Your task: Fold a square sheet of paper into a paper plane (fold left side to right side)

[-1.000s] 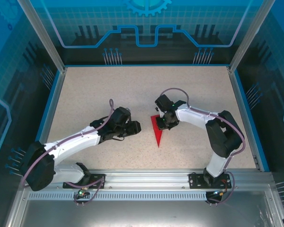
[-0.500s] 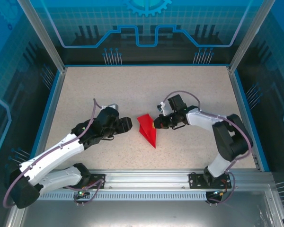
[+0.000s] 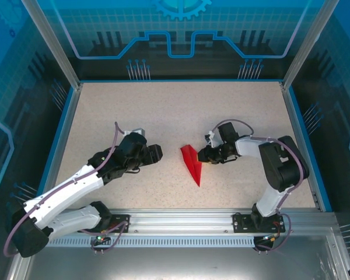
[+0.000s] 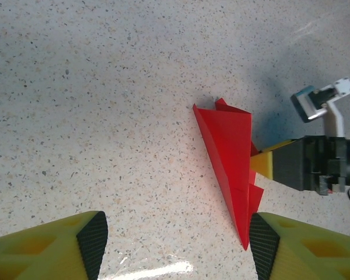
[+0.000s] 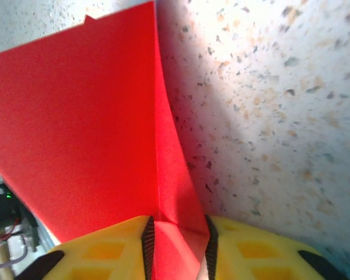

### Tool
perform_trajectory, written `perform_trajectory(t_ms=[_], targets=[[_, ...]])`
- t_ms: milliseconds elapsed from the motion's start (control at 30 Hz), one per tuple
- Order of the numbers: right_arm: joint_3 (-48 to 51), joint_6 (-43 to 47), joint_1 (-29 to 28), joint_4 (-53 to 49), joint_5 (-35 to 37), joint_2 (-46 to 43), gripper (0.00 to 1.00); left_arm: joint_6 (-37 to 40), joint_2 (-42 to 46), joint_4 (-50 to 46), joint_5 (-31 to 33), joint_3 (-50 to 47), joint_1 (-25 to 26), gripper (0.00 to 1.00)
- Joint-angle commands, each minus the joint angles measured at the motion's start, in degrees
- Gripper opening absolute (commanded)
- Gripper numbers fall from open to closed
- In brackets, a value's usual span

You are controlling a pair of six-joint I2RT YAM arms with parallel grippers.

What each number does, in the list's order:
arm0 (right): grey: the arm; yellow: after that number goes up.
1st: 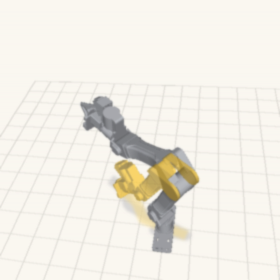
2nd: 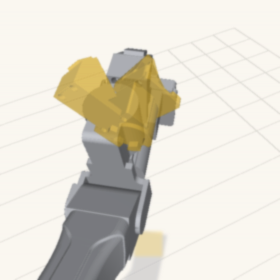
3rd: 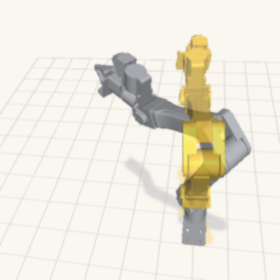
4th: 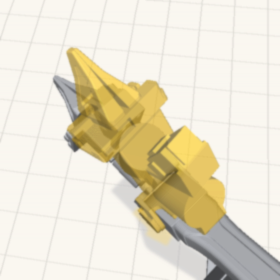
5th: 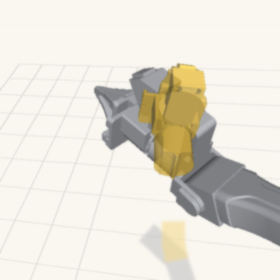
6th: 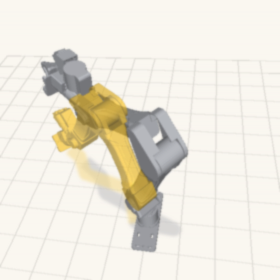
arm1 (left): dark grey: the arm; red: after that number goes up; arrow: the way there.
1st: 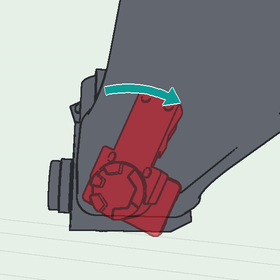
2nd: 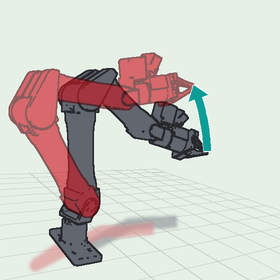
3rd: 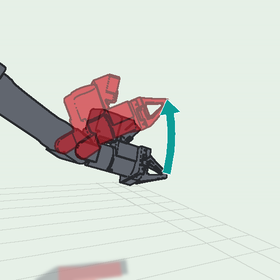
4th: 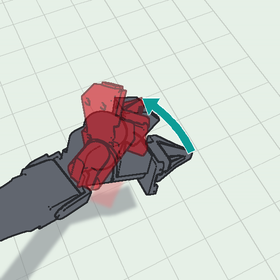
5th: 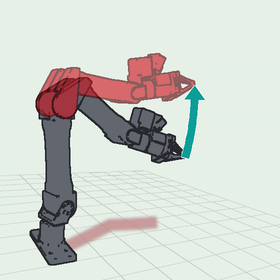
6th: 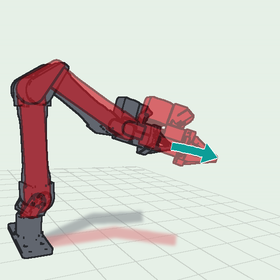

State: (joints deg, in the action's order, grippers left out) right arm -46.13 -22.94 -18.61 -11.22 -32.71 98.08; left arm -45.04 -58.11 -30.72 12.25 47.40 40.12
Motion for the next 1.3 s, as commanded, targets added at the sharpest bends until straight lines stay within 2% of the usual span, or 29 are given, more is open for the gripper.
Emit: perform_trajectory(t_ms=[0,133,233,367,600,733,1267], targets=[[-1.7,3.0,0.3,-8.4,9.4,-6.2,0.41,0.2,-0.7,-0.4,0.9,-0.3,-0.4,0.69],[-3.9,5.3,-2.7,-16.3,16.1,-12.0,0.48,0.3,-1.4,1.9,-0.1,-1.1,-0.4,0.7],[-5.7,5.9,-8.3,-20.6,20.1,-14.3,0.52,-0.1,-1.8,3.4,-0.8,-2.0,-0.4,0.71],[-6.2,3.4,-14.0,-22.2,22.7,-13.1,0.55,-0.2,-2.2,3.8,-1.1,-2.4,-0.4,0.72],[-8.6,2.3,-17.9,-22.4,24.7,-8.2,0.56,0.0,-1.3,2.9,-0.9,-2.5,-0.4,0.74],[-9.2,2.1,-19.0,-22.4,25.2,-6.5,0.53,-0.3,-0.8,3.1,-0.6,-3.2,-0.4,0.74],[-12.9,1.0,-22.7,-22.0,28.8,1.3,0.3,-0.4,-0.6,2.6,-0.5,-3.6,-0.4,0.75]])
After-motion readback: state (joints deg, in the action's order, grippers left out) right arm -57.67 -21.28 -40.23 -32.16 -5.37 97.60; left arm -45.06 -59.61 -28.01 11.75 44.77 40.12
